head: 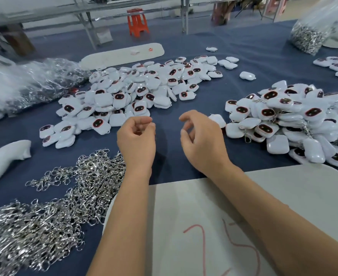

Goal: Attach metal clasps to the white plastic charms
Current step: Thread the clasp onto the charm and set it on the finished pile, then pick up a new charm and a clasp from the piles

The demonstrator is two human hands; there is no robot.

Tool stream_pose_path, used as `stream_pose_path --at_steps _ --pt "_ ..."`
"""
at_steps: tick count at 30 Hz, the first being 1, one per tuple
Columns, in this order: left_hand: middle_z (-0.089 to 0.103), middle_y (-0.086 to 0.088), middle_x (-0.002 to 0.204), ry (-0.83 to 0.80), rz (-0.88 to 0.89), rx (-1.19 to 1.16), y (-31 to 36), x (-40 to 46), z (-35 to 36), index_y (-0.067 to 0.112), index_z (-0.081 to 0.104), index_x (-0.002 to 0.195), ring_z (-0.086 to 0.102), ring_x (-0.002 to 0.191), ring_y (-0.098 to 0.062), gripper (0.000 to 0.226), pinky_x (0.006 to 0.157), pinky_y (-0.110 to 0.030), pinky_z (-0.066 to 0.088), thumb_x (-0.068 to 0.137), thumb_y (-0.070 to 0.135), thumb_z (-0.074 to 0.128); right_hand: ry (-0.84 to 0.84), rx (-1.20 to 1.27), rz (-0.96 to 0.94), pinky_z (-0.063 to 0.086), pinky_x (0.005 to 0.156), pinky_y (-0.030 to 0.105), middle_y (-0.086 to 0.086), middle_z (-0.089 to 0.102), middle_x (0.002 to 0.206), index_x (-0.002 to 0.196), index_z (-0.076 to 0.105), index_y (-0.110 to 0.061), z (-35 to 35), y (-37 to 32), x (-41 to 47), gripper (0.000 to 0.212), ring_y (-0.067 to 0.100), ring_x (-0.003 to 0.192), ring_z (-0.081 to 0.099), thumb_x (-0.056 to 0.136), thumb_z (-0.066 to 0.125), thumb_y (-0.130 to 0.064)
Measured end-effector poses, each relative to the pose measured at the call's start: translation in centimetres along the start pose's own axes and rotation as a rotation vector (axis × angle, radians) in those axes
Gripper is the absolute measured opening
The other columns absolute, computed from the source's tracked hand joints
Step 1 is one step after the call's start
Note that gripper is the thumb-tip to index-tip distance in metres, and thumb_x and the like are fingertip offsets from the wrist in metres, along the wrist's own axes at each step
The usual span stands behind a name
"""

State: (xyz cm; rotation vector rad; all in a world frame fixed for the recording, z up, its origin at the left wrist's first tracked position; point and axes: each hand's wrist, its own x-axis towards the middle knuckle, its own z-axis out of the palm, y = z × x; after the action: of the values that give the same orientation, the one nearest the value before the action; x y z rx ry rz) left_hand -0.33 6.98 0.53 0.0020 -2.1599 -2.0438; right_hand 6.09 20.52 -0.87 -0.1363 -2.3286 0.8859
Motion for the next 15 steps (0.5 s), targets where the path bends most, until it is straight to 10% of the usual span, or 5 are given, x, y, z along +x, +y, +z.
stream_pose_path --at_steps 6,15 --pt "0.072 0.002 0.086 0.159 0.015 0.386 0.0 2.9 -4.9 0.021 0.072 0.09 0.068 0.087 -0.023 0.016 0.081 -0.039 0.056 0.084 0.01 0.064 -0.408 -0.314 -0.194 0.046 0.09 0.033 0.003 0.053 0.13 0.14 0.051 -0.019 5.1 -4.2 1.9 0.04 0.024 0.12 0.042 0.1 0.056 -0.022" --pt "0.074 -0.004 0.102 -0.111 -0.105 1.012 0.7 4.9 -11.8 0.026 0.068 0.091 0.066 0.104 -0.031 0.017 0.09 -0.035 0.05 0.083 0.012 0.072 -0.55 -0.57 -0.452 0.035 0.111 0.053 0.011 0.017 0.17 0.158 0.033 -0.025 12.7 -10.2 5.6 0.065 0.039 0.153 0.016 0.099 0.057 -0.012"
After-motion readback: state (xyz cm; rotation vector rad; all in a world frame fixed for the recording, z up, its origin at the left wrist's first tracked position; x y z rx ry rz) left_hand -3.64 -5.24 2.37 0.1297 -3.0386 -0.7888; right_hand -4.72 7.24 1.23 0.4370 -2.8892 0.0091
